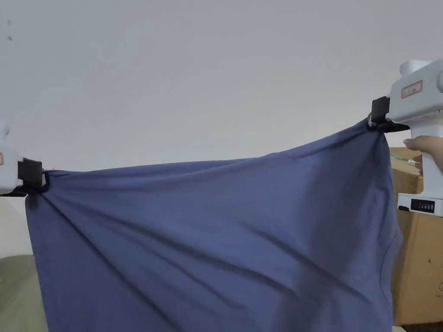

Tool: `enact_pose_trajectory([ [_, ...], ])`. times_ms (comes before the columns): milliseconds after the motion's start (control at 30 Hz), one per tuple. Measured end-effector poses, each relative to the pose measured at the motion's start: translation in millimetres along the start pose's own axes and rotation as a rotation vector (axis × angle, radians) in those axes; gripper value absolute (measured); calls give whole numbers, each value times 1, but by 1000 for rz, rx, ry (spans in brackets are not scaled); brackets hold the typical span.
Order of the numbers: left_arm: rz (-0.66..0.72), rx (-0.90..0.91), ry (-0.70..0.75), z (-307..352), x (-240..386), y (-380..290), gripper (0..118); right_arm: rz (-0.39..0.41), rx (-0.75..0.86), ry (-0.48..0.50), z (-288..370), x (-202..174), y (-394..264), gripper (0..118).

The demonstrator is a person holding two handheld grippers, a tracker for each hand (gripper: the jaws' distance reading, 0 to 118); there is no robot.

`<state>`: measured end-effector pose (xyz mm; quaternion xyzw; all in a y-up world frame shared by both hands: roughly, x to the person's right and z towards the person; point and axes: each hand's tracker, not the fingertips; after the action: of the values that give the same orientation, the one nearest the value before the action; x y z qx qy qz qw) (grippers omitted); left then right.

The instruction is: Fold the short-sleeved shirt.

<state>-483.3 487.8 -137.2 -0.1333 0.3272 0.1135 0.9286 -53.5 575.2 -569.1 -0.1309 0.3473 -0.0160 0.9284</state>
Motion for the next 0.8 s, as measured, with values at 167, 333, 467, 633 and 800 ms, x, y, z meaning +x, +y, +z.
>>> enact_pose_trajectory([
  [167, 2, 46, 32, -54, -5, 18, 2, 20, 35, -43, -49, -14, 14, 0],
  [333, -2, 131, 80, -100, -4, 32, 2, 50, 116, -75, -92, -30, 27, 0],
  [467, -16, 193, 121, -131, -2, 37, 2, 72, 180, -102, -117, -43, 31, 0],
  [633, -39, 226, 149, -160, -1, 30, 2, 96, 203, -110, -150, -47, 22, 0],
  [800, -25, 49, 141, -204, -12, -28, 2, 75, 63, -97, -191, -33, -57, 0],
])
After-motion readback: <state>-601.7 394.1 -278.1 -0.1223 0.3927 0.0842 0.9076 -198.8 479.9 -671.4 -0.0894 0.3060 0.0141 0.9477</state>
